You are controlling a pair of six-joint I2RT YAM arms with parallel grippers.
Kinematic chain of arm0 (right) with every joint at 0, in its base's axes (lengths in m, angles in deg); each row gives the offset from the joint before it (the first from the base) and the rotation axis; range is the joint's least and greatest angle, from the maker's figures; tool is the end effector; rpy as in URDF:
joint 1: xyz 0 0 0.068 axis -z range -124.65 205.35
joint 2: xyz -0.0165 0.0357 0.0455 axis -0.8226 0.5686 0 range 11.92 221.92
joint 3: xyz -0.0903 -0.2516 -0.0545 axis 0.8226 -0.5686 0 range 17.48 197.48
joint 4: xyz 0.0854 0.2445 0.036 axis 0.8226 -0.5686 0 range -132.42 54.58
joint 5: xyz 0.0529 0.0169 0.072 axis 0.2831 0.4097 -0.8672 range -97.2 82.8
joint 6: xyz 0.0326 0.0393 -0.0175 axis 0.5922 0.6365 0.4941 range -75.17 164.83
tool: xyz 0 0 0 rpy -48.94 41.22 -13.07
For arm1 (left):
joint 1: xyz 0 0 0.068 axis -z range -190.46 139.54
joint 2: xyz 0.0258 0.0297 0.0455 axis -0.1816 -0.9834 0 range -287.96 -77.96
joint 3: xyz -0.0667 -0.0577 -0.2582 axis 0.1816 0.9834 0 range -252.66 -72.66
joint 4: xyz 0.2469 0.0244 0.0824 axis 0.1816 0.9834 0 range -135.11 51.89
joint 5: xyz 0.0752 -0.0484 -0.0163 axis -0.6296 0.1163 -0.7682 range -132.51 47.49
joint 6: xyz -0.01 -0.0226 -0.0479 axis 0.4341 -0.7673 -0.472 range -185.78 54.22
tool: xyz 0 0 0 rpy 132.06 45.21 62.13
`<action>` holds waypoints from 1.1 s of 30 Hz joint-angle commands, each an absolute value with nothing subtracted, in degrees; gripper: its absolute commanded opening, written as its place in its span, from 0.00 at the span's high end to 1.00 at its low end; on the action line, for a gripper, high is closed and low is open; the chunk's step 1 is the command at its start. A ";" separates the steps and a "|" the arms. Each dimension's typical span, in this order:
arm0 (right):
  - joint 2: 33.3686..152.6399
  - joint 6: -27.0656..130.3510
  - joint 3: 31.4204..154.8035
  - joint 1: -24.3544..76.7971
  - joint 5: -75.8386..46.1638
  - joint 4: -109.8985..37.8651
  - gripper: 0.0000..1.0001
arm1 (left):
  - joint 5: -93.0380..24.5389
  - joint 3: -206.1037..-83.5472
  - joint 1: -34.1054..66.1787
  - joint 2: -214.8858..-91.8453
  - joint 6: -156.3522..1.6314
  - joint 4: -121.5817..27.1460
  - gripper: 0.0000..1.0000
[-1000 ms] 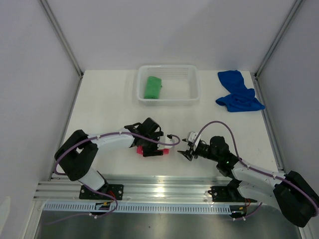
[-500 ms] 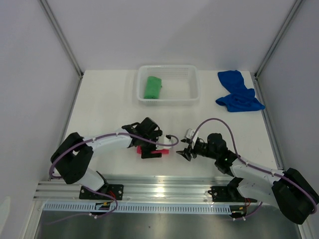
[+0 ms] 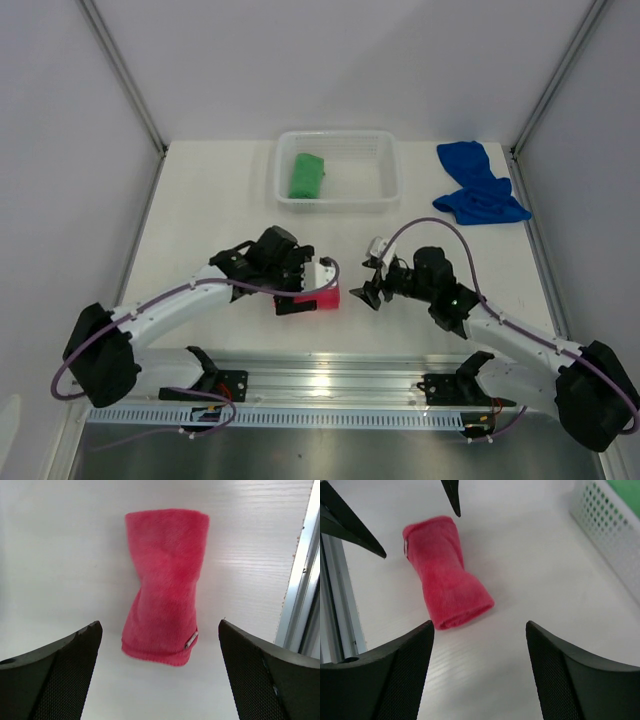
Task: Roll the towels
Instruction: Place the rolled towel into the container
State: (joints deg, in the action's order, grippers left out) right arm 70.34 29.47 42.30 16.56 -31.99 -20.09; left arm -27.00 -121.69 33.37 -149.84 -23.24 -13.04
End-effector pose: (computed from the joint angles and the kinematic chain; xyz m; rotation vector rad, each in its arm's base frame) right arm 0.1622 0.1495 0.2195 -1.1297 1.5489 0.6857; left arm 0.1731 -0.1795 0.2360 1.7976 1.7572 -0.3510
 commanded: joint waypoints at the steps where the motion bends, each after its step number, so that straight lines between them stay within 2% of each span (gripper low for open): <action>1: 76.22 23.85 51.91 13.97 -32.78 -29.76 0.23 | -24.24 -122.76 27.80 -144.06 -31.31 -10.75 0.01; 4: 86.31 19.45 61.75 11.85 -32.95 -37.66 0.23 | -20.81 -121.27 19.98 -139.68 -38.96 -10.84 0.01; 8: 98.21 14.69 73.62 7.46 -33.47 -46.66 0.23 | -20.37 -121.26 16.08 -136.68 -42.67 -5.24 0.01; 13: 106.05 11.25 80.57 6.13 -37.69 -49.48 0.16 | -18.87 -116.08 13.98 -130.35 -33.10 -1.79 0.02; 14: 107.88 10.73 81.63 6.04 -37.69 -50.27 0.03 | -20.09 -115.64 13.54 -129.56 -31.52 -1.09 0.02; 15: 108.77 10.12 82.77 5.35 -36.22 -51.41 0.01 | -20.97 -114.50 13.27 -128.94 -28.02 0.31 0.02; 21: 114.56 7.30 89.37 3.76 -35.76 -58.35 0.01 | -27.64 -111.50 12.39 -118.06 -13.07 5.33 0.01; 24: 116.16 7.56 91.22 3.06 -34.80 -60.47 0.01 | -33.34 -115.62 12.39 -112.78 -6.49 9.54 0.01; 26: 117.21 7.47 91.48 2.79 -33.22 -61.17 0.01 | -36.87 -123.43 12.48 -106.63 -2.69 10.17 0.00; 28: 117.39 7.56 91.13 3.14 -32.95 -60.91 0.01 | -39.78 -130.87 12.39 -102.33 -0.57 4.07 0.01; 30: 117.74 7.48 91.30 3.40 -32.77 -61.00 0.01 | -41.27 -131.89 12.48 -99.68 -5.97 -3.33 0.01; 32: 118.97 7.91 92.18 3.23 -32.42 -61.35 0.01 | -36.48 -131.19 12.39 -96.35 -9.78 -6.61 0.00; 33: 119.32 8.44 92.45 3.40 -32.25 -61.26 0.01 | -31.49 -130.67 12.48 -95.98 -9.01 -0.96 0.01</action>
